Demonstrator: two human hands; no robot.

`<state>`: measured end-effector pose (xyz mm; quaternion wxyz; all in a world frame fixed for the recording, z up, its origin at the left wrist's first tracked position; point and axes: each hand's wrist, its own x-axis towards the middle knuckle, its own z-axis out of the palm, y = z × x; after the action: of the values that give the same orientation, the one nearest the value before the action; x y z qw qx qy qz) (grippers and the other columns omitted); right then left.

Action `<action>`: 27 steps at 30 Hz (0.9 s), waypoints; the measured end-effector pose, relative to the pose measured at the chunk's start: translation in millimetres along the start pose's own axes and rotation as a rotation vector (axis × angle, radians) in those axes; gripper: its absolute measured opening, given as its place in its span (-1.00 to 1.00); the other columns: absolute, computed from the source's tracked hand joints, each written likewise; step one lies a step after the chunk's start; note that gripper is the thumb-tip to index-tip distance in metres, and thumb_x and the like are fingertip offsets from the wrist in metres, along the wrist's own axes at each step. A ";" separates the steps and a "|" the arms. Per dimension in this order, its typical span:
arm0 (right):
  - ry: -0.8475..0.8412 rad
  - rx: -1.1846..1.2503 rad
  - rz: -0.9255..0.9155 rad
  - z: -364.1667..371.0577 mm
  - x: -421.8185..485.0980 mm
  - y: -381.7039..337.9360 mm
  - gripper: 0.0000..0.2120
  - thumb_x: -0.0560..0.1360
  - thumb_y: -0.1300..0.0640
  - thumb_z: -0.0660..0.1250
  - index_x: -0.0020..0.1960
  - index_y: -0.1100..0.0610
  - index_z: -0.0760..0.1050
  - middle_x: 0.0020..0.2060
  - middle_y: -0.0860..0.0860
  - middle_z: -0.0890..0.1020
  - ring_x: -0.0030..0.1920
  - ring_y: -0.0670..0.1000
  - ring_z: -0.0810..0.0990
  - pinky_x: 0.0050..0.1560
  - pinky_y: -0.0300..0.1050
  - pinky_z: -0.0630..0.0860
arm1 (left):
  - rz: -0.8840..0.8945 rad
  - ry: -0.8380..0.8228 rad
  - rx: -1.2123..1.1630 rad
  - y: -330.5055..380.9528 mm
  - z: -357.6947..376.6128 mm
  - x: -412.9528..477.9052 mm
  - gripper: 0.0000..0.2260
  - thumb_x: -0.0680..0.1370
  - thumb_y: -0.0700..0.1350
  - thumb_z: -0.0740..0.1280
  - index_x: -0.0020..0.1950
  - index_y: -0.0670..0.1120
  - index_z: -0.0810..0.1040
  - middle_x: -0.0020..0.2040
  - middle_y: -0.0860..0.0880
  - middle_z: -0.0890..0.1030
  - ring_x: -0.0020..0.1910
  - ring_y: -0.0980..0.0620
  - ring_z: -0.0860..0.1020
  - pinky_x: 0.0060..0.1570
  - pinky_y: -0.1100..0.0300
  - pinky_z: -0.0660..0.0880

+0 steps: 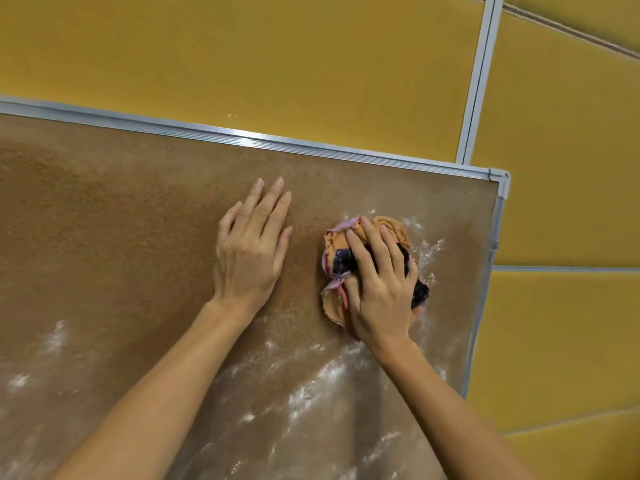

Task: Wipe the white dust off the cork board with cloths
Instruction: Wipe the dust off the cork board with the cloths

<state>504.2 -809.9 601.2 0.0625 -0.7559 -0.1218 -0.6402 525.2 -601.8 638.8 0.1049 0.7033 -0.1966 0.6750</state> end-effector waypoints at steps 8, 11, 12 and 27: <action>0.045 0.148 -0.004 30.1 26.7 1.5 -0.45 0.54 0.07 0.29 0.53 -0.02 0.39 0.56 -0.04 0.35 0.58 0.06 0.26 0.42 0.31 0.29 | -0.007 -0.027 0.120 -2.5 3.4 -4.3 -0.58 0.69 -0.14 0.19 0.57 -0.05 0.38 0.60 0.00 0.32 0.61 -0.02 0.24 0.45 -0.01 0.26; -0.065 0.148 -0.371 33.1 -23.4 -2.5 -0.51 0.63 -0.06 0.23 0.55 -0.05 0.36 0.58 -0.07 0.30 0.60 0.01 0.21 0.43 0.25 0.30 | 0.006 -0.049 0.163 -3.1 2.2 -5.9 -0.56 0.68 -0.16 0.18 0.59 -0.04 0.35 0.61 0.00 0.30 0.61 -0.01 0.22 0.46 -0.02 0.25; -0.082 0.140 -0.459 32.8 -32.2 9.0 -0.53 0.65 -0.09 0.19 0.55 -0.05 0.36 0.58 -0.08 0.30 0.60 0.00 0.21 0.42 0.24 0.30 | 0.014 -0.059 0.173 -3.7 2.2 -5.6 -0.55 0.68 -0.16 0.18 0.59 -0.04 0.34 0.61 0.00 0.29 0.62 -0.01 0.21 0.47 -0.02 0.24; -0.047 0.203 -0.353 37.6 3.0 -39.3 -0.52 0.66 -0.05 0.21 0.55 0.00 0.37 0.57 -0.04 0.32 0.60 0.01 0.22 0.46 0.25 0.29 | 0.081 0.017 0.002 -24.3 -7.7 -7.0 -0.61 0.75 -0.15 0.02 0.49 -0.24 0.44 0.51 -0.21 0.41 0.52 -0.14 0.38 0.42 0.13 0.29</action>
<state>530.1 -762.3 595.2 0.0226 -0.7275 -0.3177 -0.6077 528.3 -575.8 635.2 0.0784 0.6891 -0.2231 0.6850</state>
